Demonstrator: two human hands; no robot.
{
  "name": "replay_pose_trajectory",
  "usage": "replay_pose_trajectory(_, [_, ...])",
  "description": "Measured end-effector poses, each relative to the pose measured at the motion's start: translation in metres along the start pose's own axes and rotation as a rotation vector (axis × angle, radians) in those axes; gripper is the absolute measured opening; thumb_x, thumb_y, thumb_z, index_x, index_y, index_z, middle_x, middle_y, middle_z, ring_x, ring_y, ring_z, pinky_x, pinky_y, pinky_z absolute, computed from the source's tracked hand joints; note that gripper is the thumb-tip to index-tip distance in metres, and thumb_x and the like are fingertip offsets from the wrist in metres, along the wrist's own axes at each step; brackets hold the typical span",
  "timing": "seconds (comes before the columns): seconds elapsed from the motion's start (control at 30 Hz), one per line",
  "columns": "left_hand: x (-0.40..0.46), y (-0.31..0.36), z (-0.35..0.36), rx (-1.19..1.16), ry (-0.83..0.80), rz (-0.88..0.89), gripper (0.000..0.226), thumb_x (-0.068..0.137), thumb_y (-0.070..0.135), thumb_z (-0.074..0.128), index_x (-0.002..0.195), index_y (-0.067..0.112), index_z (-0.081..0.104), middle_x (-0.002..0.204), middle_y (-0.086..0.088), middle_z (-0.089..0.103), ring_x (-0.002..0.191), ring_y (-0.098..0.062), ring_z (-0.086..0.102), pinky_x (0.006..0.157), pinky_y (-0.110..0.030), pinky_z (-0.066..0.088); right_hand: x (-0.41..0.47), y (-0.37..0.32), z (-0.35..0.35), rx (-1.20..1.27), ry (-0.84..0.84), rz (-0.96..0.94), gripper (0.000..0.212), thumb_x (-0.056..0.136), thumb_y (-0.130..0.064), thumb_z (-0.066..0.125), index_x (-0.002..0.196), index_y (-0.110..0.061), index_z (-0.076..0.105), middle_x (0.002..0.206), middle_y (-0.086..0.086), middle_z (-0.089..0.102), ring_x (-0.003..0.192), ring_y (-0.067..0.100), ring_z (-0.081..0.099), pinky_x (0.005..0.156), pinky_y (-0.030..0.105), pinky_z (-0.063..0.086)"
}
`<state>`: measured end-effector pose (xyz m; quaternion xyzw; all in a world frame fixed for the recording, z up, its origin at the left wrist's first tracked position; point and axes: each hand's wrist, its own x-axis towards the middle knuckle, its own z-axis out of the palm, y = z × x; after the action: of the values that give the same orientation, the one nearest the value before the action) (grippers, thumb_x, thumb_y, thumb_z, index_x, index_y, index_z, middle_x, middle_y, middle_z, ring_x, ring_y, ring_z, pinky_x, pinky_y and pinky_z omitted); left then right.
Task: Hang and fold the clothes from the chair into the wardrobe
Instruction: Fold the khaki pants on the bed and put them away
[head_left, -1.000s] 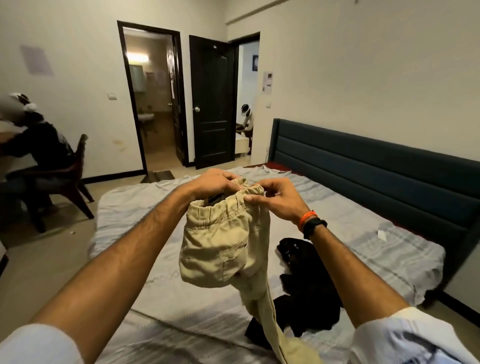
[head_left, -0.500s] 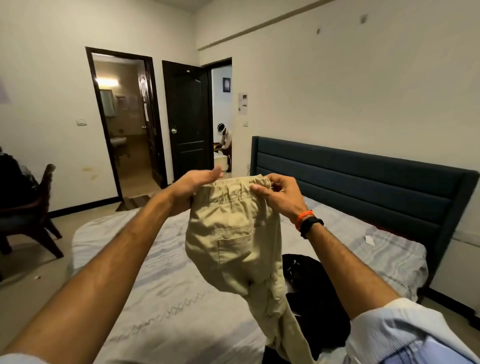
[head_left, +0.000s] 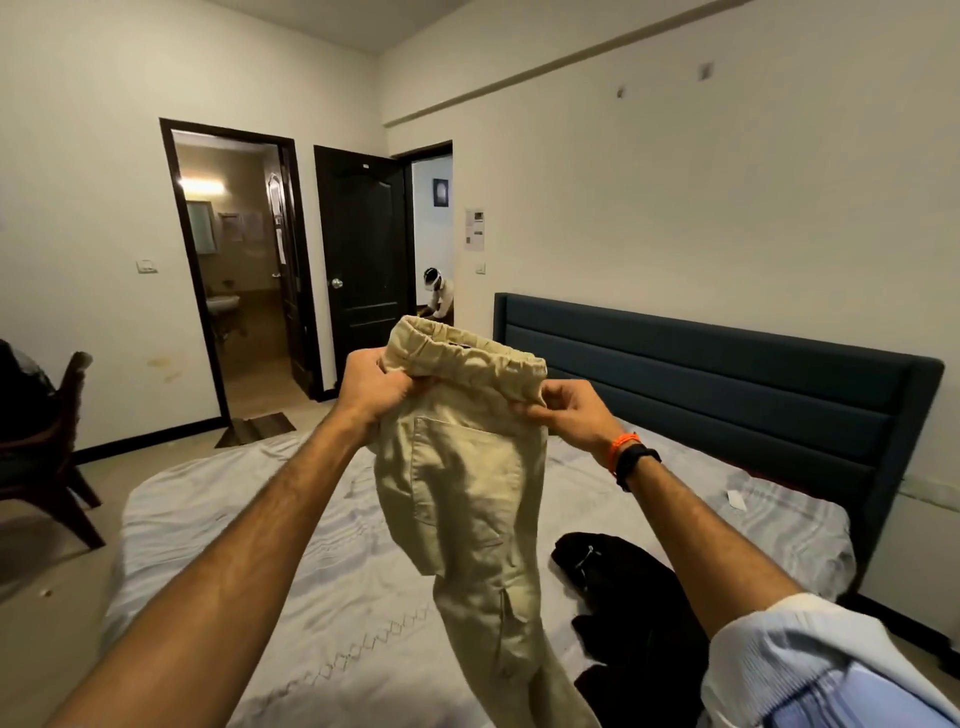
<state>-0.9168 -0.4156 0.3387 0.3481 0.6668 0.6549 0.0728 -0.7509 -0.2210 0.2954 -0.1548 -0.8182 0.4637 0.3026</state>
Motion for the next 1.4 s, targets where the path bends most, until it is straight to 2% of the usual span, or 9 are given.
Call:
replay_pose_trajectory(0.17, [0.011,-0.001,-0.008,0.067,0.062,0.078,0.020,0.071,0.013,0.087,0.076,0.021,0.069,0.080,0.002,0.069,0.076,-0.012,0.063,0.072,-0.031,0.055,0.024,-0.020,0.002,-0.053,0.165,-0.053,0.012,0.086,-0.025,0.076,0.090,-0.015,0.077,0.090,0.007,0.076,0.090,0.025,0.071,0.088,0.044,0.058])
replay_pose_trajectory(0.33, [0.023,-0.008,-0.027,0.240,-0.081,-0.044,0.040,0.068,0.039,0.087,0.096,0.015,0.073,0.097,-0.003,0.073,0.094,-0.021,0.068,0.086,-0.042,0.057,0.046,-0.048,-0.004,-0.212,0.364,-0.077,0.010,0.087,-0.034,0.071,0.092,-0.026,0.074,0.088,-0.001,0.074,0.087,0.018,0.068,0.080,0.043,0.057])
replay_pose_trajectory(0.53, [0.041,0.027,-0.012,0.666,0.079,0.100,0.010,0.086,0.035,0.064,0.086,0.025,0.061,0.090,-0.005,0.067,0.086,-0.029,0.064,0.079,-0.043,0.056,0.068,-0.092,-0.046,-0.547,0.340,-0.107,0.007,0.094,-0.031,0.061,0.093,-0.026,0.066,0.100,0.005,0.070,0.097,0.029,0.064,0.078,0.037,0.051])
replay_pose_trajectory(0.7, [0.064,0.102,0.008,0.318,0.056,0.089,0.015,0.095,0.018,0.049,0.107,0.015,0.058,0.102,-0.008,0.065,0.060,-0.025,0.073,0.044,-0.025,0.051,0.097,-0.145,-0.091,-0.408,0.350,-0.107,0.018,0.098,-0.021,0.056,0.106,-0.008,0.065,0.111,0.015,0.067,0.101,0.036,0.064,0.087,0.053,0.055])
replay_pose_trajectory(0.8, [0.067,0.141,0.014,0.164,0.039,0.115,0.013,0.098,0.013,0.047,0.109,0.012,0.055,0.105,-0.011,0.063,0.060,-0.029,0.073,0.046,-0.029,0.057,0.114,-0.163,-0.115,-0.296,0.328,-0.102,0.020,0.097,-0.028,0.055,0.105,-0.011,0.063,0.107,0.014,0.068,0.093,0.039,0.069,0.081,0.054,0.058])
replay_pose_trajectory(0.93, [0.065,0.169,0.017,0.262,0.045,0.185,0.008,0.100,0.017,0.051,0.093,0.018,0.055,0.094,-0.009,0.064,0.054,-0.024,0.071,0.043,-0.026,0.055,0.116,-0.177,-0.127,-0.213,0.377,-0.103,0.017,0.098,-0.026,0.056,0.101,-0.011,0.063,0.099,0.014,0.070,0.083,0.038,0.072,0.069,0.050,0.061])
replay_pose_trajectory(1.07, [0.075,0.187,0.020,0.391,0.256,0.332,0.007,0.094,0.016,0.052,0.092,0.017,0.058,0.083,-0.007,0.067,0.052,-0.024,0.068,0.050,-0.030,0.056,0.117,-0.201,-0.135,-0.196,0.496,-0.167,0.016,0.098,-0.020,0.054,0.084,-0.015,0.060,0.094,0.015,0.071,0.077,0.034,0.072,0.067,0.048,0.062])
replay_pose_trajectory(1.2, [0.081,0.202,0.014,0.362,0.183,0.294,0.010,0.096,0.022,0.055,0.088,0.017,0.060,0.069,-0.009,0.073,0.051,-0.023,0.070,0.058,-0.034,0.060,0.121,-0.217,-0.148,-0.241,0.453,-0.155,0.015,0.096,-0.016,0.056,0.088,-0.005,0.063,0.091,0.017,0.070,0.074,0.037,0.073,0.066,0.051,0.061])
replay_pose_trajectory(1.4, [0.075,0.205,0.004,0.333,0.198,0.290,0.013,0.095,0.016,0.056,0.083,0.017,0.061,0.063,-0.009,0.071,0.049,-0.023,0.069,0.044,-0.026,0.054,0.123,-0.220,-0.143,-0.319,0.494,-0.201,0.019,0.092,-0.023,0.060,0.077,-0.012,0.063,0.084,0.014,0.073,0.078,0.036,0.071,0.072,0.050,0.061])
